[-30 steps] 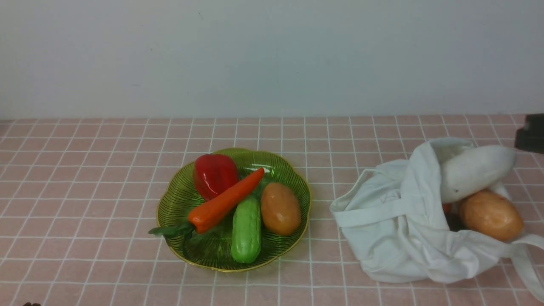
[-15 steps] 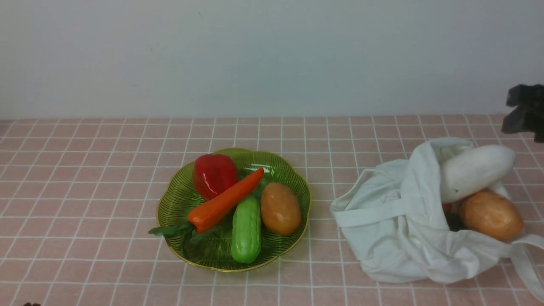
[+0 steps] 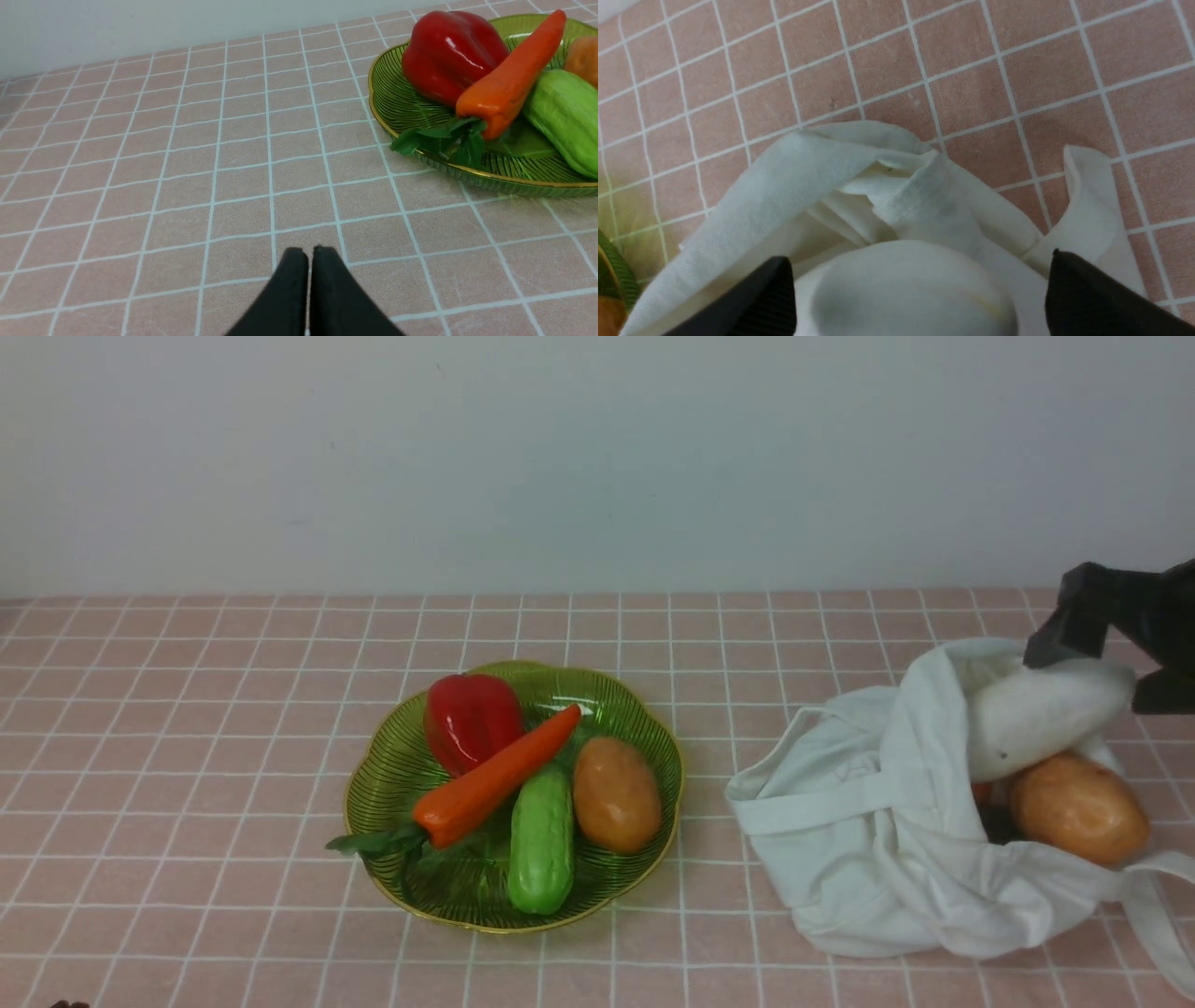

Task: Take vegetables from bag on pink coffee tablecloth place on plate.
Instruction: 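Reach into the cloth bag and grasp a vegetable inside it with the right gripper, then take the vegetable out of the bag and place it on the plate with the right gripper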

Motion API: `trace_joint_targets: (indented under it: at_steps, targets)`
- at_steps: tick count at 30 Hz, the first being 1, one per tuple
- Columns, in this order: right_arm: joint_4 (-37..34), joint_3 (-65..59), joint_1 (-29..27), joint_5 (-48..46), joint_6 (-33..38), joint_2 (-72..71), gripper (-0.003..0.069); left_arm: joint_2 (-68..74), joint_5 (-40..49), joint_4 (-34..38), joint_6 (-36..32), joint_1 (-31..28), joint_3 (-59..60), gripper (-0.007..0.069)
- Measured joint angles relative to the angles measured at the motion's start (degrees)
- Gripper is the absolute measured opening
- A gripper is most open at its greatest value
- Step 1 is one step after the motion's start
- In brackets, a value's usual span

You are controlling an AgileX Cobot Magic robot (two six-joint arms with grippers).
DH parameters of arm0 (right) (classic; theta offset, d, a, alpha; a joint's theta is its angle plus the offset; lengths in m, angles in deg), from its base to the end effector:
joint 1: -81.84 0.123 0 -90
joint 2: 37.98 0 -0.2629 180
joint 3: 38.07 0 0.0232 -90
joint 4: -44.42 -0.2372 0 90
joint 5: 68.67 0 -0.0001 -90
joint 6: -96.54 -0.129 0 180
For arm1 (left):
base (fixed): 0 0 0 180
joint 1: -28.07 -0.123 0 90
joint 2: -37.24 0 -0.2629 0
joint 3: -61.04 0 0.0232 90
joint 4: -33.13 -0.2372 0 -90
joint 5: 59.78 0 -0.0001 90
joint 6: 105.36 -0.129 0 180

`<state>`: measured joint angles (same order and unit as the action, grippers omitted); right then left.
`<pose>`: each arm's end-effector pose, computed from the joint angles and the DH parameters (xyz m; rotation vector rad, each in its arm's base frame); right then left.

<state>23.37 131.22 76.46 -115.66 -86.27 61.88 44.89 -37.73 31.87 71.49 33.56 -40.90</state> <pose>0.3284 0.0031 0.2070 0.4621 2.6773 0.4231 0.0967 -0.0082 0.1594 0.1551 1.8743 -0.0063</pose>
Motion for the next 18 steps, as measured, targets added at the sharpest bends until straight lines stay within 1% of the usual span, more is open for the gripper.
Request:
trace_joint_targets:
  at_steps: [1, 2, 4, 7, 14, 18]
  targets:
    - [-0.08, 0.0, 0.0, -0.12, 0.15, 0.0, 0.062, 0.0, 0.0, 0.0, 0.0, 0.0, 0.0, -0.0005]
    - [-0.08, 0.0, 0.0, -0.55, 0.85, 0.0, 0.0542, 0.0, 0.0, 0.0, 0.0, 0.0, 0.0, -0.0005]
    - [-0.14, 0.02, 0.0, -0.72, 1.34, 0.0, 0.0433, 0.0, 0.0, 0.0, 0.0, 0.0, 0.0, -0.0005]
    - [-0.38, 0.02, 0.0, -0.9, 1.63, 0.0, 0.044, 0.0, 0.0, 0.0, 0.0, 0.0, 0.0, -0.0005]
    - [-3.43, 0.02, 0.0, -1.35, 3.65, -2.93, 0.0442, 0.0, 0.0, 0.0, 0.0, 0.0, 0.0, -0.0005]
    - [-3.04, 0.02, 0.0, -1.64, 4.28, -9.19, 0.0442, 0.0, 0.0, 0.0, 0.0, 0.0, 0.0, -0.0005]
